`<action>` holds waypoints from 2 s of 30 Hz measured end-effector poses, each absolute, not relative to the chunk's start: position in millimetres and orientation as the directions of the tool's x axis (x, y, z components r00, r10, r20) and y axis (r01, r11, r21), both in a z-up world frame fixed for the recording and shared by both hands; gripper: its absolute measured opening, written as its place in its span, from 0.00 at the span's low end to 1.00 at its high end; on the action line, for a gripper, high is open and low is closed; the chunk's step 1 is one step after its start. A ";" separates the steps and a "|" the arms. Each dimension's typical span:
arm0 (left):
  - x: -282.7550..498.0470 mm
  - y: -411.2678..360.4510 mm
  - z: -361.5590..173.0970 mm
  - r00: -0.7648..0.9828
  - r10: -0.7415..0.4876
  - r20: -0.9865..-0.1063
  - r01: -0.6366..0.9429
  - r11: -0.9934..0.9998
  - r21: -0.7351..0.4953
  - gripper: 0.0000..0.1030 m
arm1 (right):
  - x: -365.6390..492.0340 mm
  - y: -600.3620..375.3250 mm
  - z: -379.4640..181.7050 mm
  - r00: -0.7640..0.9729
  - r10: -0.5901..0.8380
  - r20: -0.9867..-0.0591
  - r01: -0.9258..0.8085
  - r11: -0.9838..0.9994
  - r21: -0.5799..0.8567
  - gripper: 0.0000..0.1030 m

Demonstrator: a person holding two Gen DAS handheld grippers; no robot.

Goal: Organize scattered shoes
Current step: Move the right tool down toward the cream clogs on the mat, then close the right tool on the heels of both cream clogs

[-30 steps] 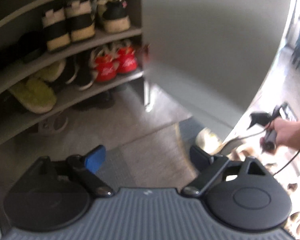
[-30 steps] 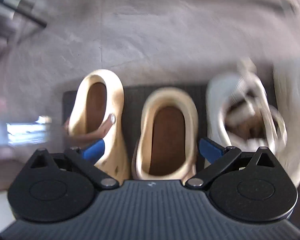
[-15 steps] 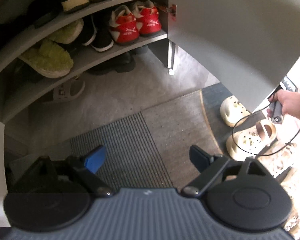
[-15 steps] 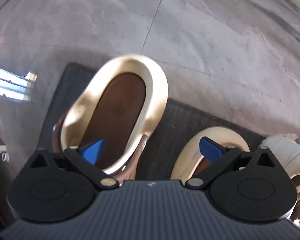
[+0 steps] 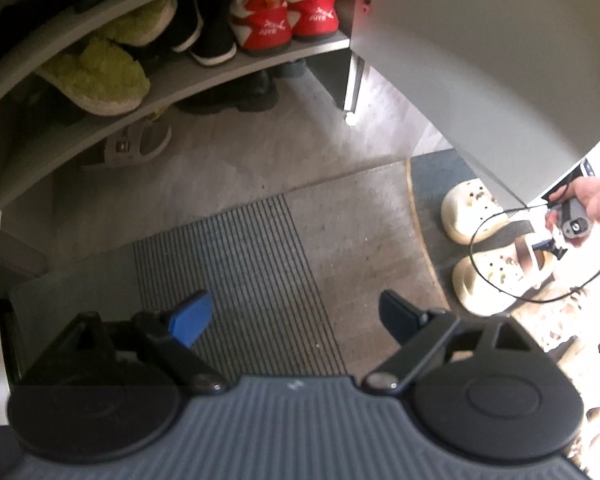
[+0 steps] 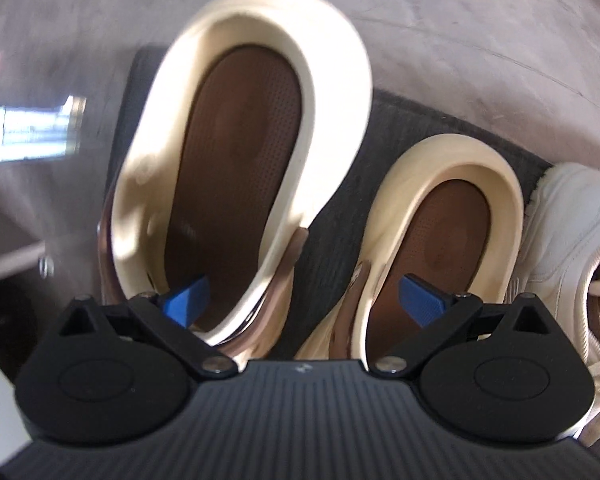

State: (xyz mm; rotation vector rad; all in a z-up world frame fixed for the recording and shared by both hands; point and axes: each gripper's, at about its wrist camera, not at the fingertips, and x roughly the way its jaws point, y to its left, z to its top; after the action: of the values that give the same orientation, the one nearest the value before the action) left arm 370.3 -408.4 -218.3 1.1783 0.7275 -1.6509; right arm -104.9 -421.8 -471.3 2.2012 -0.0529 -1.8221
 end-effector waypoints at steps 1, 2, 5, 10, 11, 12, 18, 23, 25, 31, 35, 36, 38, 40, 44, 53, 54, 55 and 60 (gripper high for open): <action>370.9 -407.7 -220.0 -0.086 -0.352 -0.932 0.922 -0.383 0.060 0.89 | -105.0 -412.7 -476.5 0.197 -0.243 -0.950 0.088 -0.960 0.264 1.00; 371.2 -406.7 -221.6 -0.082 -0.355 -0.931 0.917 -0.394 0.069 0.89 | -105.5 -403.2 -483.6 0.191 -0.276 -0.942 0.032 -0.957 0.287 1.00; 375.1 -405.4 -226.9 -0.068 -0.345 -0.936 0.915 -0.396 0.080 0.89 | -108.3 -396.9 -490.2 0.186 -0.279 -0.942 -0.016 -0.960 0.281 1.00; 383.3 -410.7 -231.0 -0.060 -0.312 -0.948 0.928 -0.368 0.062 0.89 | -109.8 -400.0 -479.9 0.264 -0.276 -0.924 0.107 -0.944 0.312 0.74; 384.0 -412.1 -231.2 -0.059 -0.309 -0.949 0.929 -0.364 0.061 0.89 | -108.8 -396.2 -476.3 0.274 -0.274 -0.922 0.123 -0.941 0.317 0.54; 384.4 -413.4 -231.2 -0.058 -0.306 -0.950 0.931 -0.359 0.059 0.89 | -107.9 -392.5 -472.7 0.285 -0.273 -0.919 0.138 -0.937 0.321 0.47; 381.2 -419.0 -228.6 -0.067 -0.300 -0.952 0.935 -0.351 0.045 0.89 | -87.9 -358.4 -452.1 0.318 -0.322 -0.892 0.157 -0.910 0.384 0.26; 377.5 -416.8 -224.9 -0.052 -0.350 -0.935 0.922 -0.377 0.090 0.89 | -60.3 -337.5 -441.5 0.355 -0.353 -0.866 0.142 -0.895 0.423 0.24; 376.4 -413.8 -225.7 -0.040 -0.372 -0.927 0.913 -0.391 0.117 0.89 | -46.1 -325.6 -435.6 0.362 -0.336 -0.870 0.138 -0.903 0.406 0.25; 381.2 -413.5 -229.6 -0.032 -0.359 -0.933 0.916 -0.383 0.116 0.89 | -9.4 -292.3 -425.8 0.404 -0.293 -0.867 0.135 -0.918 0.373 0.24; 388.0 -417.8 -229.5 -0.024 -0.357 -0.934 0.921 -0.371 0.118 0.89 | 20.3 -278.4 -422.2 0.420 -0.245 -0.874 0.161 -0.927 0.337 0.24; 390.4 -419.8 -228.4 -0.023 -0.359 -0.933 0.924 -0.364 0.117 0.89 | 31.9 -276.3 -420.7 0.420 -0.223 -0.880 0.190 -0.927 0.325 0.24; 397.6 -424.8 -224.4 -0.012 -0.384 -0.923 0.929 -0.346 0.132 0.89 | 56.5 -283.1 -414.0 0.412 -0.164 -0.896 0.308 -0.901 0.306 0.24; 406.0 -429.4 -218.1 0.015 -0.437 -0.899 0.933 -0.318 0.170 0.89 | 76.7 -292.6 -407.9 0.403 -0.119 -0.907 0.415 -0.860 0.297 0.24; 432.5 -440.5 -211.1 0.080 -0.502 -0.861 0.950 -0.222 0.218 0.89 | 143.5 -319.9 -392.0 0.391 -0.074 -0.917 0.614 -0.721 0.320 0.24; 463.3 -454.8 -207.8 0.127 -0.518 -0.846 0.969 -0.118 0.218 0.89 | 261.3 -392.8 -401.2 0.372 -0.021 -0.928 0.837 -0.425 0.345 0.24; 466.0 -456.8 -206.4 0.120 -0.521 -0.845 0.972 -0.110 0.207 0.89 | 276.1 -400.3 -406.1 0.368 -0.004 -0.930 0.858 -0.383 0.341 0.24; 468.7 -458.6 -205.1 0.118 -0.525 -0.843 0.974 -0.104 0.202 0.89 | 282.2 -403.8 -408.7 0.365 0.004 -0.931 0.867 -0.366 0.338 0.26; 488.1 -465.2 -199.2 0.114 -0.533 -0.838 0.983 -0.061 0.173 0.89 | 297.0 -417.5 -407.2 0.379 0.006 -0.926 0.876 -0.325 0.356 0.37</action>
State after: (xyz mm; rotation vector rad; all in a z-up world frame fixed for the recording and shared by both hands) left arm 488.1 -465.2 -199.2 0.9300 0.6356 -1.3873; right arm 297.0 -417.5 -407.2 1.6497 0.7945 -1.1029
